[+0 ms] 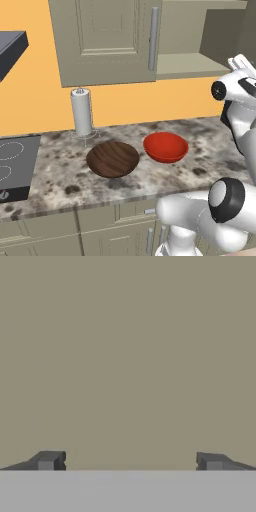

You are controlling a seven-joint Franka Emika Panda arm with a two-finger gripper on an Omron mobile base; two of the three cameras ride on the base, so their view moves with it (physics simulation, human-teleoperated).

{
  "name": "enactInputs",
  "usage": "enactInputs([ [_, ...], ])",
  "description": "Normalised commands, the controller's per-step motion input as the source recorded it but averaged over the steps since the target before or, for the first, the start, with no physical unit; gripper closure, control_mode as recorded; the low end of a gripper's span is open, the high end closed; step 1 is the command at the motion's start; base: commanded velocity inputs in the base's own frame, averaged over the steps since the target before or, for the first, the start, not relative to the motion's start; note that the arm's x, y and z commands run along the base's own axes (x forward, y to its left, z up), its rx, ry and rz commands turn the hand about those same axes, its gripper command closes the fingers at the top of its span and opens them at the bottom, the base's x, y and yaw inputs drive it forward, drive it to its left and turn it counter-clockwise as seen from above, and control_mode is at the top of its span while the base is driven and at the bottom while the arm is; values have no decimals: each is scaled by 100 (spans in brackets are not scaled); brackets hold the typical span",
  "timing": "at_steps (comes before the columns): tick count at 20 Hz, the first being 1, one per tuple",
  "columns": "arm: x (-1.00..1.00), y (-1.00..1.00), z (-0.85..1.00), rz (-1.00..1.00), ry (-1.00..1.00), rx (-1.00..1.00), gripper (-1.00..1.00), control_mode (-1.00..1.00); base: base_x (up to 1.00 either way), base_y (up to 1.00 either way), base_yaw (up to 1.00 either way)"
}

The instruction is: Open the cabinet. Pick the bowls from the counter and place them in the cabinet. Then close the cabinet.

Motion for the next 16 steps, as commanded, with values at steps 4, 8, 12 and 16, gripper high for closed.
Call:
enactInputs([
  [4,-16,-43,-1,1,-1,6,-100,-100,0,0,0],
  [8,-63,6,31,14,6,-7,-100,-100,0,0,0],
  [12,-77,1,71,34,25,-12,-100,-100,0,0,0],
  [16,-81,35,52,48,40,-22,-100,-100,0,0,0],
])
